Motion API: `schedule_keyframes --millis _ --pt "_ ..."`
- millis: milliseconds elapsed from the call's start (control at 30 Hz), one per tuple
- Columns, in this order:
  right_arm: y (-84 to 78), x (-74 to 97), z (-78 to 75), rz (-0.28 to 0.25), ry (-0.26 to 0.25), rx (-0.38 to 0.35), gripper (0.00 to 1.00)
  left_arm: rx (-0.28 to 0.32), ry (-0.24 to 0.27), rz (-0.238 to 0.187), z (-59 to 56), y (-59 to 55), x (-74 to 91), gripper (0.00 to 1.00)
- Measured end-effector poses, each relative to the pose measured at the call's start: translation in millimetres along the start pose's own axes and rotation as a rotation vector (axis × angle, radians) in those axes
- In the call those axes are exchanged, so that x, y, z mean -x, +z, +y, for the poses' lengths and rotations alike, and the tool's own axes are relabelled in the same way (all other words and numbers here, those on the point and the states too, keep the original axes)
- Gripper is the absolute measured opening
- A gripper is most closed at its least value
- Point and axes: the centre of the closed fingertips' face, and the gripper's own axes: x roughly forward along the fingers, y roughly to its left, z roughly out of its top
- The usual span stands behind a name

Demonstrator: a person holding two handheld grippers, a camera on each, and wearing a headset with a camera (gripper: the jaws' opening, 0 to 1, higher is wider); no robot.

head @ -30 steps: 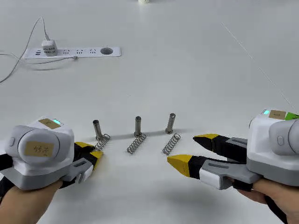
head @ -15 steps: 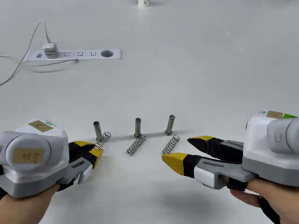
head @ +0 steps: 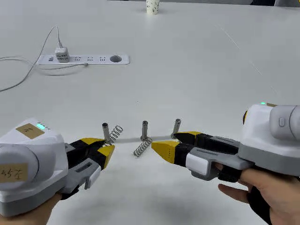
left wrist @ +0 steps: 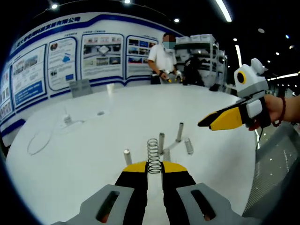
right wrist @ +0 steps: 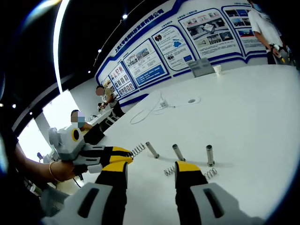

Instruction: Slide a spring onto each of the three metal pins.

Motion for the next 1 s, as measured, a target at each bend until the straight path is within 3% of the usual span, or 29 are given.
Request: schedule_keyframes --millis 400,1000 --pt "15.4 -14.4 26.6 -0.056 0.092 -0.086 0.35 -0.037 -0.036 -0.150 -19.1 30.6 19.5 0.10" --pt "29.2 -25.5 51.3 -0.125 0.195 -0.275 0.22 -0.052 -0.068 -0.273 -30.4 48.7 31.0 0.10"
